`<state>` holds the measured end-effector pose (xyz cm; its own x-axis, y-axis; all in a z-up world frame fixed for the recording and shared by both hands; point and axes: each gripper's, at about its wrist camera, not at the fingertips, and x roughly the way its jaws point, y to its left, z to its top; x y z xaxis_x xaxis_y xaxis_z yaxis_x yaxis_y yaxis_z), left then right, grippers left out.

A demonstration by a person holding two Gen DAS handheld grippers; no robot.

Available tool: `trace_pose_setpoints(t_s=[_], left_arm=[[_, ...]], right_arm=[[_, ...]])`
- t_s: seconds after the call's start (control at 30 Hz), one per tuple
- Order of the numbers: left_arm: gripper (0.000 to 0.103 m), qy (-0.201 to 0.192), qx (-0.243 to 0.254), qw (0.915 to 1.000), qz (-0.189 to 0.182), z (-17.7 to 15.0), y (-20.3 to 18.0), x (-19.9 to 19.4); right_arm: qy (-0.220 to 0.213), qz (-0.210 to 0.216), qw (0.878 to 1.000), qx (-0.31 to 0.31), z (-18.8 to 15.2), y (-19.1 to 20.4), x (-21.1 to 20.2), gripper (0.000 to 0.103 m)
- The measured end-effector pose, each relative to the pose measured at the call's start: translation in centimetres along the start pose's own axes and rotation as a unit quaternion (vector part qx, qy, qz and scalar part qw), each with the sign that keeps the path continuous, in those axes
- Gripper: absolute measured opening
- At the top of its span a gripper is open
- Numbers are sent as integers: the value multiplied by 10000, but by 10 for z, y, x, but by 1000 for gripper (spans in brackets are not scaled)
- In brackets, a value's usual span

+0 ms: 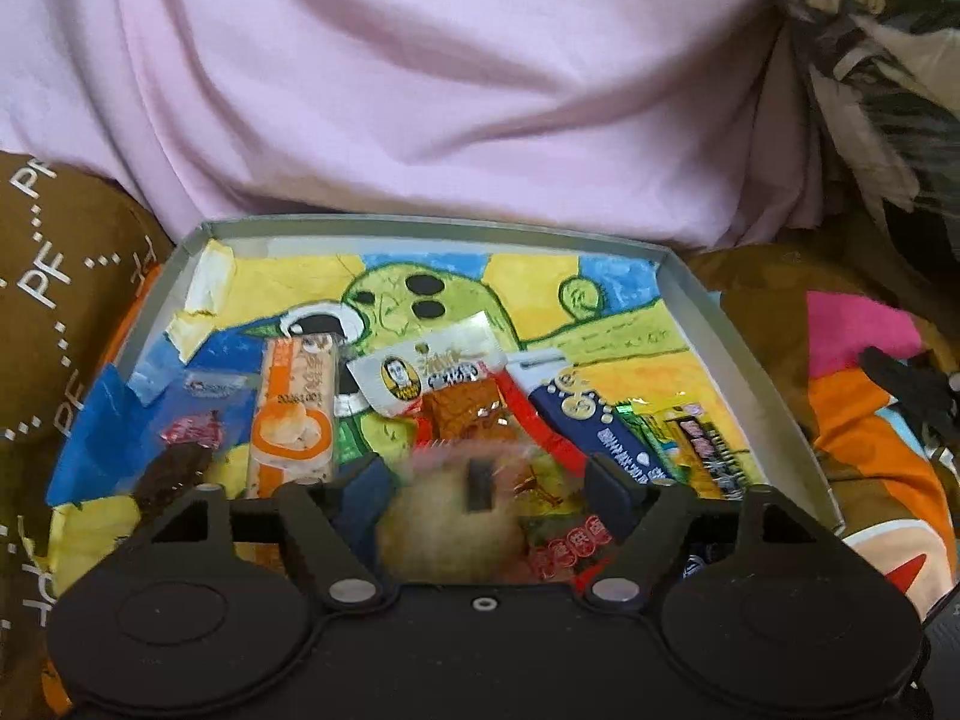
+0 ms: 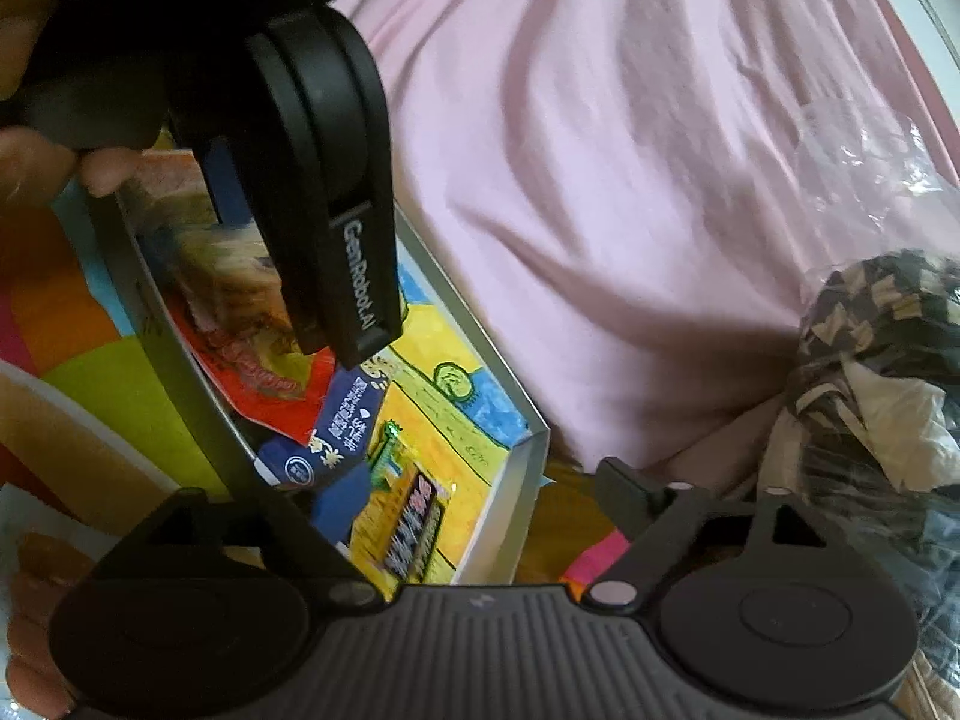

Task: Organize snacks
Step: 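Lower the pastry from the left tool while the right tool lowers the biscuit packet into the tray, then withdraw both open tools from the tray back over the remaining snacks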

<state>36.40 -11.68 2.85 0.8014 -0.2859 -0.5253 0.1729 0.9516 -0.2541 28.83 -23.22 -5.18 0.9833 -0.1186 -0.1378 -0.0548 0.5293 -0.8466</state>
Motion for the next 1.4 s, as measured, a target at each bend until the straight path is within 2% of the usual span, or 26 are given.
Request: trace_pose_setpoints(t_s=[0.03, 0.17, 0.27, 0.77, 1.03, 1.4], left_arm=[[77, -34, 1, 10000, -2, 1, -1, -3], [95, -253, -27, 9997, 17, 3, -1, -20], [102, -460, 7, 9989, 67, 4, -1, -35], [102, -793, -20, 9966, 233, -10, 1, -106], [102, -826, 4, 9960, 328, -34, 11, -145], [102, -840, 29, 9952, 501, -74, 25, -186]], right_arm=[[-6, -16, 10000, 50, -1, -1, -3, 93], [-39, -109, 9996, 266, -3, -8, -13, 99], [-54, -149, 9985, 531, -4, -15, -24, 101], [-310, -14, 9905, 1341, 5, -37, -94, 103], [-274, 355, 9785, 2012, 8, -43, -134, 103], [-236, 674, 9667, 2458, 0, -45, -179, 103]])
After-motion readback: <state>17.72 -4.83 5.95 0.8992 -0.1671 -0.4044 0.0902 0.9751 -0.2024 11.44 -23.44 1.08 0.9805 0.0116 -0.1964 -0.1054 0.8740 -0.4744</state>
